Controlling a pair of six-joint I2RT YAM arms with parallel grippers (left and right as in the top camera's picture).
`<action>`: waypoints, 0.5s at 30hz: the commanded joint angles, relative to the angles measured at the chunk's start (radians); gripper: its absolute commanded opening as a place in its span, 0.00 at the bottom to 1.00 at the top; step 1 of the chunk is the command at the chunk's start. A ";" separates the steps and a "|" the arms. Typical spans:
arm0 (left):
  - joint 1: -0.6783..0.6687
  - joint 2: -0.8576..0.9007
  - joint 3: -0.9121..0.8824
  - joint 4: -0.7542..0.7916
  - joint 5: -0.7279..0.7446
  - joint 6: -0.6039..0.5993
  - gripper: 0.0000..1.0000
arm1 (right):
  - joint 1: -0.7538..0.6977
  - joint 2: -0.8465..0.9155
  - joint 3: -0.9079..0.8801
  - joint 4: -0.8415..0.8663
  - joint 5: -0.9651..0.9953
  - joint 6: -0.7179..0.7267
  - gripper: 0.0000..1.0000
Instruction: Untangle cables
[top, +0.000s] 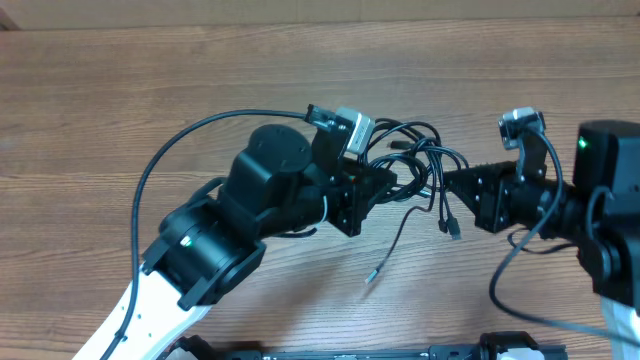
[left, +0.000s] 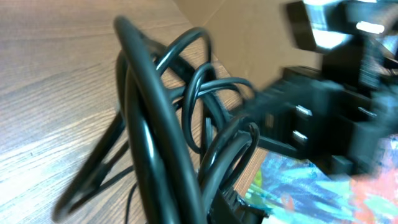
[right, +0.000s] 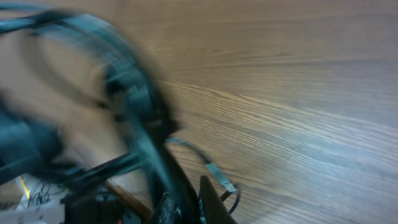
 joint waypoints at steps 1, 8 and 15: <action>0.005 0.039 0.015 0.021 -0.013 -0.078 0.04 | -0.002 -0.053 0.008 0.007 -0.073 -0.048 0.04; 0.006 0.046 0.015 -0.008 -0.127 -0.171 0.04 | -0.002 -0.143 0.008 0.030 -0.072 -0.048 0.04; 0.005 0.046 0.015 -0.097 -0.309 -0.439 0.04 | -0.002 -0.183 0.008 -0.005 -0.068 -0.089 0.04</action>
